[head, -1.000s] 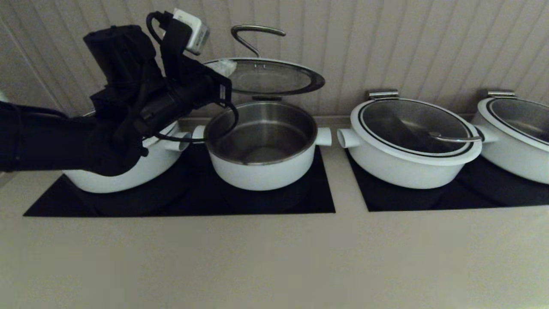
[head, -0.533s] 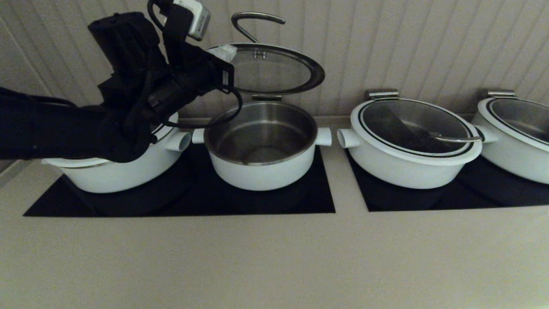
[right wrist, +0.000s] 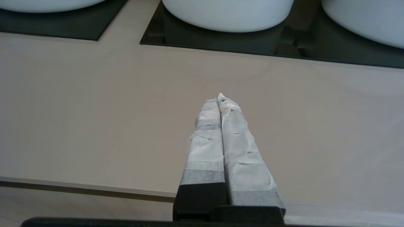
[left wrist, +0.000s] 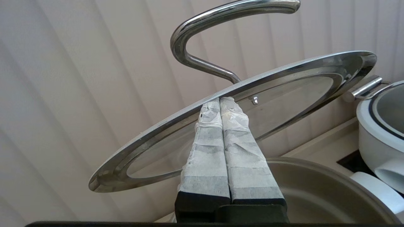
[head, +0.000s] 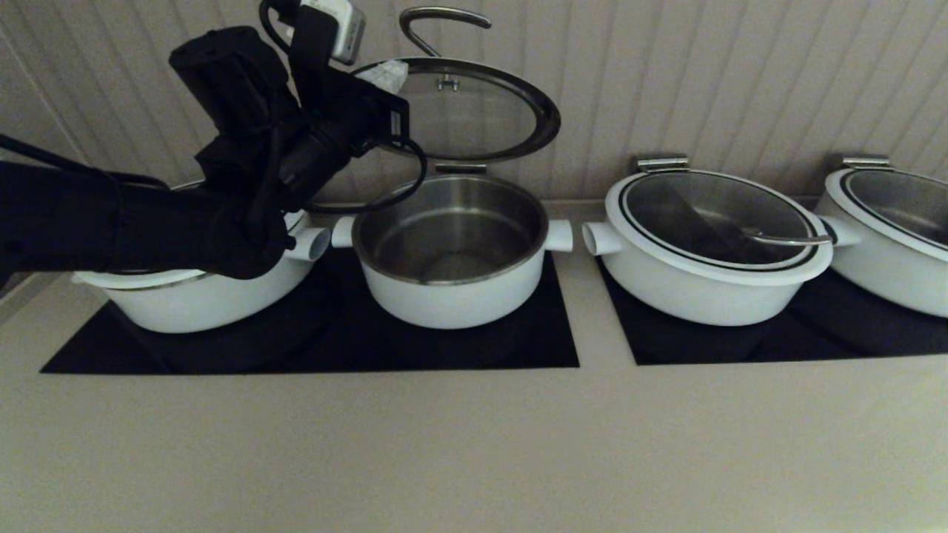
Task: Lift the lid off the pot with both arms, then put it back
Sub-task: Open the pot lid completely
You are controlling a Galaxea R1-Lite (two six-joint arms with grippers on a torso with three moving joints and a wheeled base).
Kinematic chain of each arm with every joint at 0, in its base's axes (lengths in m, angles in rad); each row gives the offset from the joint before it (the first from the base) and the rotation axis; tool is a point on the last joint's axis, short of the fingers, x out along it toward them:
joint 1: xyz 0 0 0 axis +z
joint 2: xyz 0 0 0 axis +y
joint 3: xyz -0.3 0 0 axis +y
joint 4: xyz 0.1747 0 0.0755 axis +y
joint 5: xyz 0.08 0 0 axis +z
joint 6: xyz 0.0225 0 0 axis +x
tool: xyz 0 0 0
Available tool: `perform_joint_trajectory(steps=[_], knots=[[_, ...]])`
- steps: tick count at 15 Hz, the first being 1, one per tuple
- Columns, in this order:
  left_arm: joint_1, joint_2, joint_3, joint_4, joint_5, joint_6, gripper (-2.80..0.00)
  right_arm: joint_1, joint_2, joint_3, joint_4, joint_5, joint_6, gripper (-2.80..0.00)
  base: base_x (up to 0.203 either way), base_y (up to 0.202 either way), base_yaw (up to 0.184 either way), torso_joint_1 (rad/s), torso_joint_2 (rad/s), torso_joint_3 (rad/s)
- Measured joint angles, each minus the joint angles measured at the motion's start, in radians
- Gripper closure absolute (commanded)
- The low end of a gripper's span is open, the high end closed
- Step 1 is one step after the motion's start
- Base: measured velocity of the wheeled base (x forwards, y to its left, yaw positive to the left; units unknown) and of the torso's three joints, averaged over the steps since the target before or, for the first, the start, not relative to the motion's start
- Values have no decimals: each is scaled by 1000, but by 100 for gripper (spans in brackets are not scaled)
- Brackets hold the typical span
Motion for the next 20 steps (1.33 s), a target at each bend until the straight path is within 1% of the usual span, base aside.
perform_joint_trajectory(steps=[15,20], knots=[[5,122,-244,1,0,4,0,0,0,0,0,0,0,0,0,0,0,0,0,0],[6,147,-268,0,12,2,0,0,0,0,0,0,0,0,0,0,0,0,0,0]])
